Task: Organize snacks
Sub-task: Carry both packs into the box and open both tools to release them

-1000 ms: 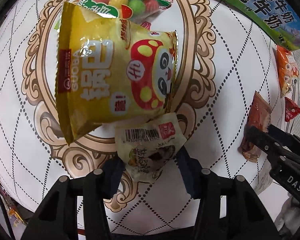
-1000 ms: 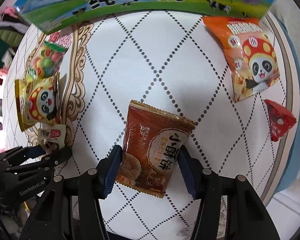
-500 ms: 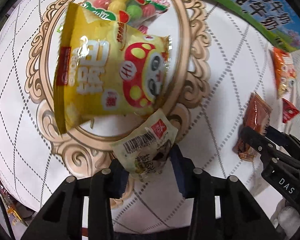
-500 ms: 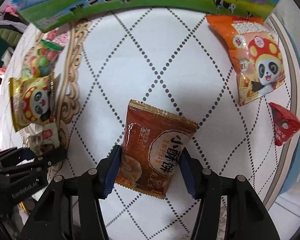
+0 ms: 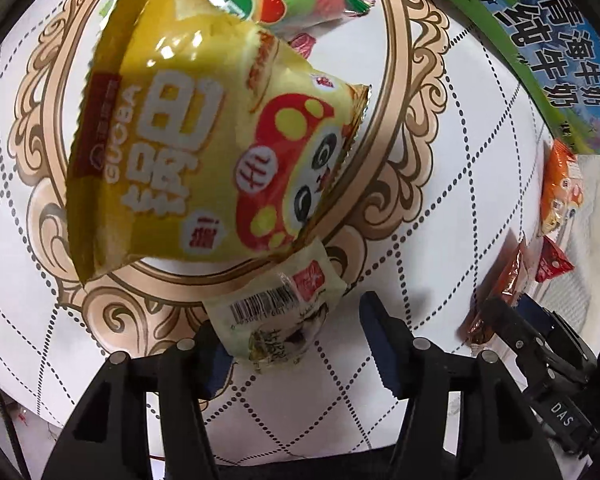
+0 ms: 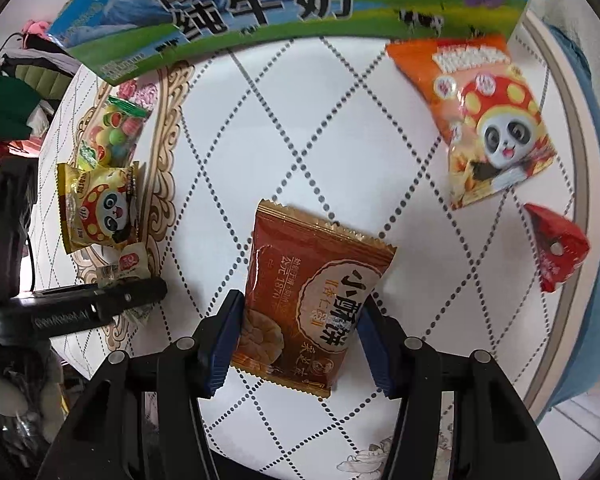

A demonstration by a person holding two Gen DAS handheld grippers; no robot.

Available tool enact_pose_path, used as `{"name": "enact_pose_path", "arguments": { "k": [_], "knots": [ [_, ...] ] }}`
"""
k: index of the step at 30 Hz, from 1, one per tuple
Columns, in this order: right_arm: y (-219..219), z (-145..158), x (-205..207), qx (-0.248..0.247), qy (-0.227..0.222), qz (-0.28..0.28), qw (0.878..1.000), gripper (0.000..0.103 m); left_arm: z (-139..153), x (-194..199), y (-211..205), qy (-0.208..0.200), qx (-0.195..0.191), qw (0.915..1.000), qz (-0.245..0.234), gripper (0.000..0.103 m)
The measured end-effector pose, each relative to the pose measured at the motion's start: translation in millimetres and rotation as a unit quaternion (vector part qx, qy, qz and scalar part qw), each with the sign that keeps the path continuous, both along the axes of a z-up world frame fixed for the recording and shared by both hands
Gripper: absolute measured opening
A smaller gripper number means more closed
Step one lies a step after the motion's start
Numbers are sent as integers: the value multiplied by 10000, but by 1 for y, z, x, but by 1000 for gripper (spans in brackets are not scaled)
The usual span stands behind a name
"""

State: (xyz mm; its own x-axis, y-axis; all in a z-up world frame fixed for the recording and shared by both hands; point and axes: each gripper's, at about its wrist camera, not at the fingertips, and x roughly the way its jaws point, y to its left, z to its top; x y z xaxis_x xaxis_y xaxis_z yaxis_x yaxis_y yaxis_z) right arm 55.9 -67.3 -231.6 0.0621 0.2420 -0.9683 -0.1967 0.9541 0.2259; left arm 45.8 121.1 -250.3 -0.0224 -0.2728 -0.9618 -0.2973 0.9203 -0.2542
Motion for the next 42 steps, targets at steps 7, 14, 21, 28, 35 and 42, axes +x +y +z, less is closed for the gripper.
{"name": "enact_pose_path", "arguments": {
  "k": [7,14,21,28,35,42],
  "knots": [
    [7,-5,2,122,-67,-13,9999,59,10,-4,-30,-252,719,9958,-517,38],
    [1,28,-7,280,-319,167,9990,59,48,-8,-70,-567,456,9934,-881,38],
    [-26,106,10,659,-809,170,9944,59,148,31,-98,-1549,-60,9823,-1051,38],
    [-39,186,72,832,-1504,109,9851,59,216,125,-71,-2306,46,9672,-1063,38],
    [-2,190,165,374,-1568,311,9864,59,206,238,-28,-2007,872,9676,-1259,38],
    [26,133,227,-5,-791,424,9960,59,161,302,-2,-1318,1596,9693,-1330,38]
  ]
}}
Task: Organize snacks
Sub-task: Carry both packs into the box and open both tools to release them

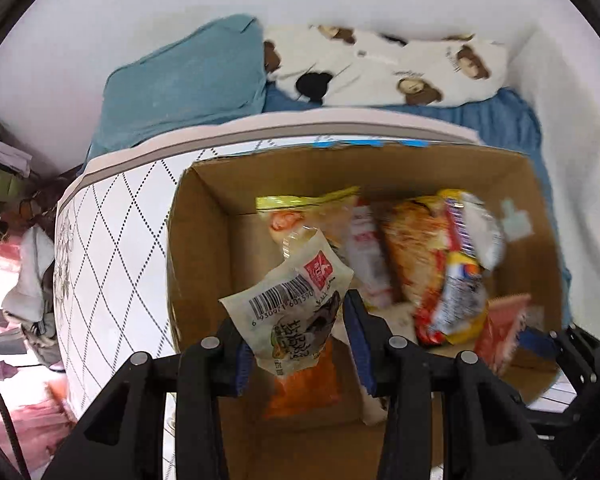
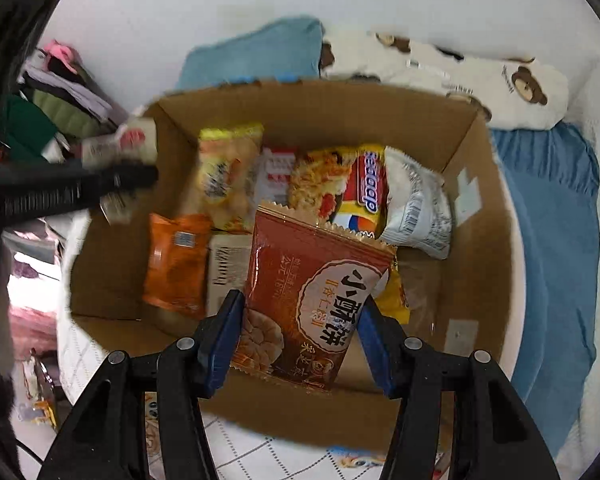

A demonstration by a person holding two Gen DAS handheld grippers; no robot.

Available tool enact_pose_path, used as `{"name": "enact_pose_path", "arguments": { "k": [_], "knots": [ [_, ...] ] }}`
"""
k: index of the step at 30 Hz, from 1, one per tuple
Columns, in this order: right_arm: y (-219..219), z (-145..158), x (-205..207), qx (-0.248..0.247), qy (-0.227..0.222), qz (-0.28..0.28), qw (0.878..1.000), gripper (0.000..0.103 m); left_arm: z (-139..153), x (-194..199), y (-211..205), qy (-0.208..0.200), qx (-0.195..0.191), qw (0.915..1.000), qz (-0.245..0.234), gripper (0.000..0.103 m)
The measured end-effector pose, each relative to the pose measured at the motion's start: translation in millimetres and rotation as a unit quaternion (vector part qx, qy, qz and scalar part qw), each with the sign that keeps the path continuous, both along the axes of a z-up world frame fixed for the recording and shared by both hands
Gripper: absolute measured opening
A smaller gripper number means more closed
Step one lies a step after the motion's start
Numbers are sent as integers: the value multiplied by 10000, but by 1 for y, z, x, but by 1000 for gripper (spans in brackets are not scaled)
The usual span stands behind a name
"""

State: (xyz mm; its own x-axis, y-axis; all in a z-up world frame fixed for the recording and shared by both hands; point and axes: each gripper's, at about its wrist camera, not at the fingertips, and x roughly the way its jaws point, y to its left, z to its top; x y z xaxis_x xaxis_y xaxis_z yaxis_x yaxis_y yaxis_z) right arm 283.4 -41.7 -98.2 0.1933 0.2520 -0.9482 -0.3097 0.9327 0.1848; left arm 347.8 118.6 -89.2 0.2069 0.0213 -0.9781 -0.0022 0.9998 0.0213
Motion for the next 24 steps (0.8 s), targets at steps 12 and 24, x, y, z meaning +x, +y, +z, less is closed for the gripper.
{"name": "enact_pose_path", "arguments": {
  "k": [12,24],
  "knots": [
    [8,-65,15,-520,1079,157,9927,97,-19,16,15,405,-18,9988,289,88],
    [-23,-36,21,-336,673,-607,9953,97,-7,-39,15,149,-381,9979,503,90]
  ]
}}
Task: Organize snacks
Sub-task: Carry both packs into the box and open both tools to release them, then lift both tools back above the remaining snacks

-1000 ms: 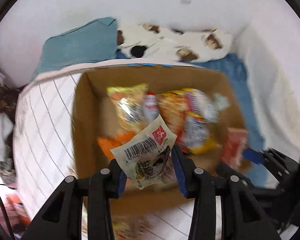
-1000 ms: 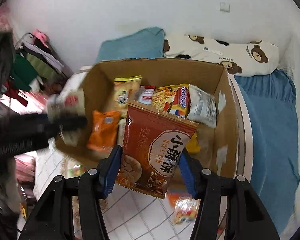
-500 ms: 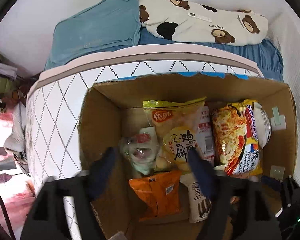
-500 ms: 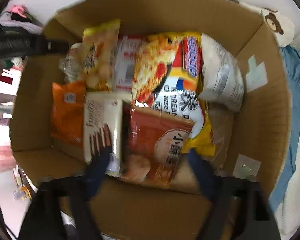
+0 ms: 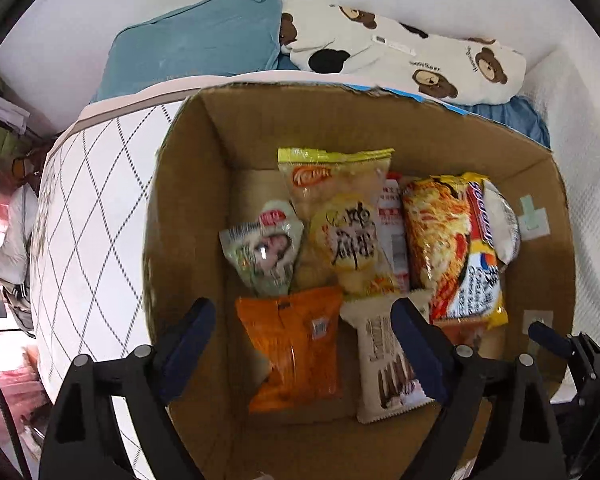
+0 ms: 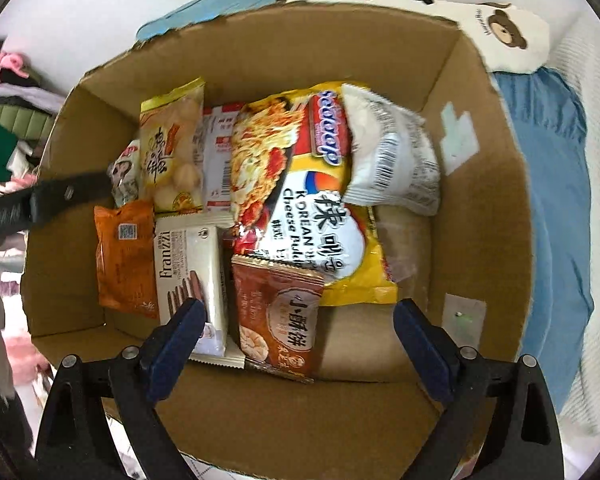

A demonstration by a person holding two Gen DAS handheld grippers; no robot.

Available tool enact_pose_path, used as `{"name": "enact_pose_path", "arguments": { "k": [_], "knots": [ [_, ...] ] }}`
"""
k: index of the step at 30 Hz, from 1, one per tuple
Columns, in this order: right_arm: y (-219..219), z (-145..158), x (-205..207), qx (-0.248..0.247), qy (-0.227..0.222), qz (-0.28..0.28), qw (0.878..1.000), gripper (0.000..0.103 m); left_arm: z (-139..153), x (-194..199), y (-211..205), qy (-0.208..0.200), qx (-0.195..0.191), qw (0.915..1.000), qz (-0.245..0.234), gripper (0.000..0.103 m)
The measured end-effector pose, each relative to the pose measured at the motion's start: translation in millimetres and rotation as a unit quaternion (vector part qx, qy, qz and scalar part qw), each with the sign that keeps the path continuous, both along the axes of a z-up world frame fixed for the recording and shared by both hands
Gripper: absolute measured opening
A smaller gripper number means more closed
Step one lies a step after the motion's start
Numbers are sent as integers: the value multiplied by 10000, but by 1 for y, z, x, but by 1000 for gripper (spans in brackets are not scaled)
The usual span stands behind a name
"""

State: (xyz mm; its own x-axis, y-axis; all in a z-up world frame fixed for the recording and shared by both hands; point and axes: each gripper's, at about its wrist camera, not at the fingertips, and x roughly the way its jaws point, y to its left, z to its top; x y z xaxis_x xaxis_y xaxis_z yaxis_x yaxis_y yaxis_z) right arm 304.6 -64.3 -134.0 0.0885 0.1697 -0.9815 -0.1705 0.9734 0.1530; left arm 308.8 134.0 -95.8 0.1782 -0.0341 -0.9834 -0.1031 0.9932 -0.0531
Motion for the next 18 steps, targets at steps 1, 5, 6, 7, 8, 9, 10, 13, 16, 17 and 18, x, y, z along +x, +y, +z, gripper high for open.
{"name": "enact_pose_path", "arguments": {
  "k": [1,5,6,7,8,9,10,13,16,17,18],
  "knots": [
    [-2,1,-1,0,-15,-19,10000,97,2,-4,0,-58,-13,10000,18,90],
    [-8,12,-14,-51,-200,-68,9998,97,12,-25,-2,-304,-62,9995,58,90],
    [-10,15,-17,-66,-256,-82,9996,97,16,-32,-2,-376,-70,9992,69,90],
    [-8,13,-24,-71,-303,-92,9995,97,20,-38,-3,-440,-90,9990,79,90],
    [-9,17,-29,-78,-374,-111,9992,97,22,-43,-3,-506,-118,9986,82,90],
    [-10,21,-32,-89,-444,-119,9989,97,24,-49,-3,-561,-119,9983,90,90],
    [-11,23,-35,-82,-498,-120,9987,97,27,-55,-5,-618,-106,9980,89,90],
    [-11,37,-48,-78,-742,-155,9971,97,36,-75,-8,-817,-79,9966,84,90],
    [-10,51,-60,-159,-1058,-162,9941,97,47,-95,-12,-1067,-1,9942,96,90],
    [-11,57,-67,-194,-1168,-159,9928,97,51,-102,-14,-1163,40,9932,98,90],
    [-11,63,-73,-200,-1280,-165,9914,97,55,-108,-16,-1240,66,9922,89,90]
  ]
}}
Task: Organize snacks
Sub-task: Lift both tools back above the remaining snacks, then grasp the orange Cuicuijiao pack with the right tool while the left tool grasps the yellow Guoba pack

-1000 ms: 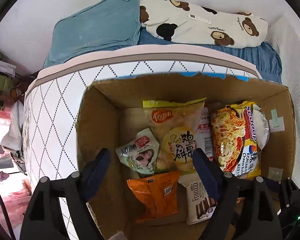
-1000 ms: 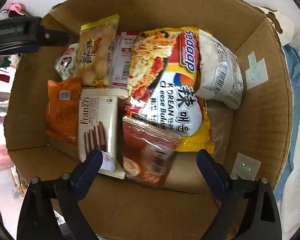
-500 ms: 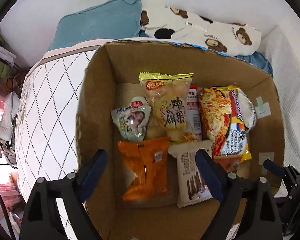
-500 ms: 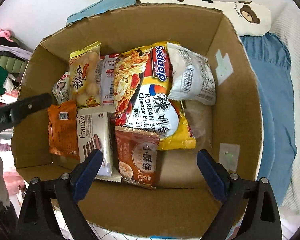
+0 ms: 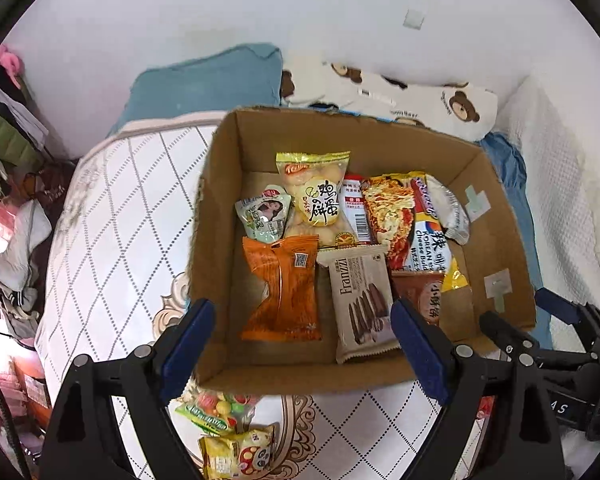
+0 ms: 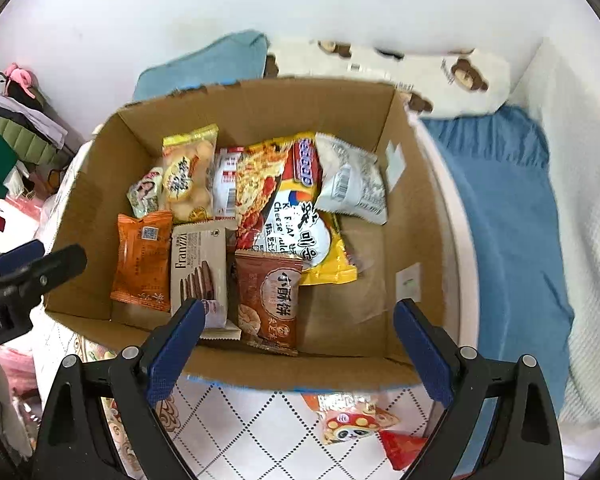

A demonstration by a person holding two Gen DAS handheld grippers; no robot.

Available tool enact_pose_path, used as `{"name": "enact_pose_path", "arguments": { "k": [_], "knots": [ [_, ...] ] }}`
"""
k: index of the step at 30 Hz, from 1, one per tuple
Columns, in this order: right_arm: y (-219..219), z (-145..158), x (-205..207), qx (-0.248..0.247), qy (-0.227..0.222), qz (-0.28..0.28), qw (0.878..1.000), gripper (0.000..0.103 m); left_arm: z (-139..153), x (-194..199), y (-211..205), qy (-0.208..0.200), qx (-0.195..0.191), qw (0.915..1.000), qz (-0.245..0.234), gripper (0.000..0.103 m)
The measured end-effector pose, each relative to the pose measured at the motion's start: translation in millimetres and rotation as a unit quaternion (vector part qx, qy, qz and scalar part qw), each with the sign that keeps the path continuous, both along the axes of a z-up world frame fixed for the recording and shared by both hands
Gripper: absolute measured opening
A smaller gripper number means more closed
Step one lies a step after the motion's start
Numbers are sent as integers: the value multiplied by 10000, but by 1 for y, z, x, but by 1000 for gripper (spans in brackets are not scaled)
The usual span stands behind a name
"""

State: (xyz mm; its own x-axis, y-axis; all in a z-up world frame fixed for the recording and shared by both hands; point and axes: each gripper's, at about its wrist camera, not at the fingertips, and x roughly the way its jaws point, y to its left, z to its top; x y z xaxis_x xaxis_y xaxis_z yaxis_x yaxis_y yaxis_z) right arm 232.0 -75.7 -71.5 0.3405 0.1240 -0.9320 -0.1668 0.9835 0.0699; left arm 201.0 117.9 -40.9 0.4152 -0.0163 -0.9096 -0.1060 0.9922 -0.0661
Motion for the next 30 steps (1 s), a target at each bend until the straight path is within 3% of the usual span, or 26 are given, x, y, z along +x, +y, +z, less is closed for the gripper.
{"name": "enact_pose_path", "arguments": {
  "k": [11,18,22,30],
  "knots": [
    [-7,57,-60,95,-891,-26,9960,97,40,-57,-11,-662,57,9978,0,90],
    [-23,66,-89,486,-922,-183,9944,97,44,-83,-8,-821,125,9965,131,90],
    [-40,35,-88,443,-548,-343,9969,97,17,-92,6,-577,299,9969,434,90],
    [-49,-79,-78,-142,315,-282,9990,97,-67,-123,41,531,66,9922,1125,90]
  ]
}}
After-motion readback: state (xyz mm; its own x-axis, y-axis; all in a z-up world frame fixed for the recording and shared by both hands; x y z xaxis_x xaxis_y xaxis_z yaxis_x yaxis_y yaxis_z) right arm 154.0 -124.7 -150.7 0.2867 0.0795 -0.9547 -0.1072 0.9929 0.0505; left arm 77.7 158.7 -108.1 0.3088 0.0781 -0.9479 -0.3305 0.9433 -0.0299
